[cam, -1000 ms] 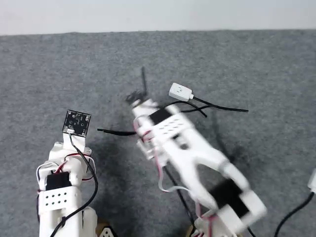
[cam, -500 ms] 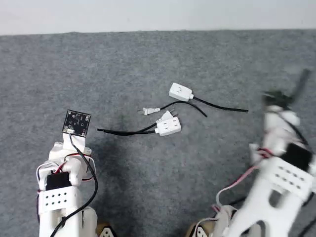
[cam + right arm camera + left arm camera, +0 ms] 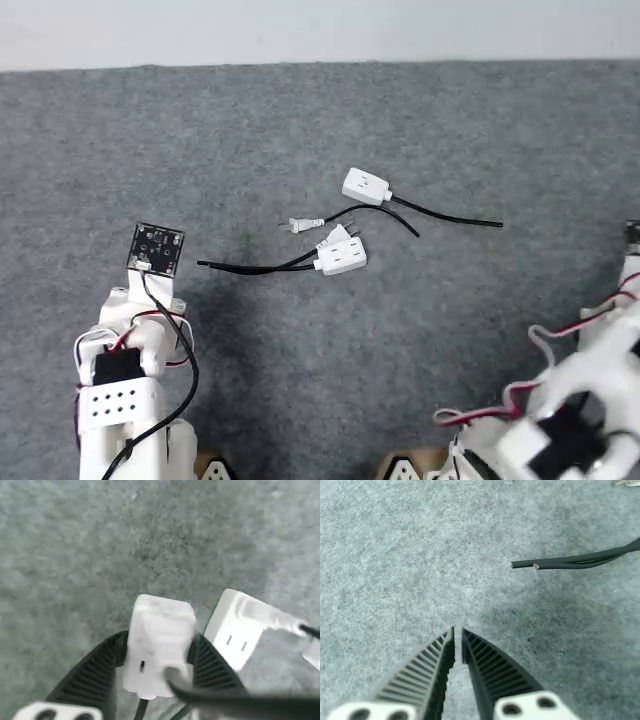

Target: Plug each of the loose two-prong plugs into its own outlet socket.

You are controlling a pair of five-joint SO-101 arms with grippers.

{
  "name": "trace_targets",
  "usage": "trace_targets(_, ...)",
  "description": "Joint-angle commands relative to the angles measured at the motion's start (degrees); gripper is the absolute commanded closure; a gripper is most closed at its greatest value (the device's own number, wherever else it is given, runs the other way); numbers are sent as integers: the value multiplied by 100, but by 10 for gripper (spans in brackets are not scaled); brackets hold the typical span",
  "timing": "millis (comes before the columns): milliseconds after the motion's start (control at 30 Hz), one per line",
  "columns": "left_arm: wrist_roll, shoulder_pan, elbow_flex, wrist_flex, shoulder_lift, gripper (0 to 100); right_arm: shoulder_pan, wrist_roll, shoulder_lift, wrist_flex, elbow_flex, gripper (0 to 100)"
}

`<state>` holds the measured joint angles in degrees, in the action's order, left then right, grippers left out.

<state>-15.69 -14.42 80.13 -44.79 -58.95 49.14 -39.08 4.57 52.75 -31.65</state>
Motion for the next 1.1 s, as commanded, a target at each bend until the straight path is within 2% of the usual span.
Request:
trace_targets(0,-18,273,-31,-202,-105,889,154,484,-312,365,985,787)
trace_targets(67,-18,396,-31,-237,-88,833,198,571,-347,778,1319,738)
trace_targets(133,0,536,-31,-237,-70,808,224,651,-330,1253,1600,738)
trace_targets(267,536,844,-171,-431,-53,807,215,1002,-330,2079,2136,734)
trace_targets(433,651,1644,-611,-1002,-53,805,233,1275,-330,2642,2576,645)
trace_targets(533,853,2127,-1033,-1046,-53,804,207,1284,-374,2862,2532,663)
trace_targets(667,897,2901,-1684,-1134,369,804,154,1284,-374,2193,1741,701)
trace_targets(867,818,3710,-3336,-1125,2831,804,400,1275,-338,980,712,701)
trace_targets(1067,-246,4369,-4787,-1011,4853,804,505,1222,-347,576,316,701)
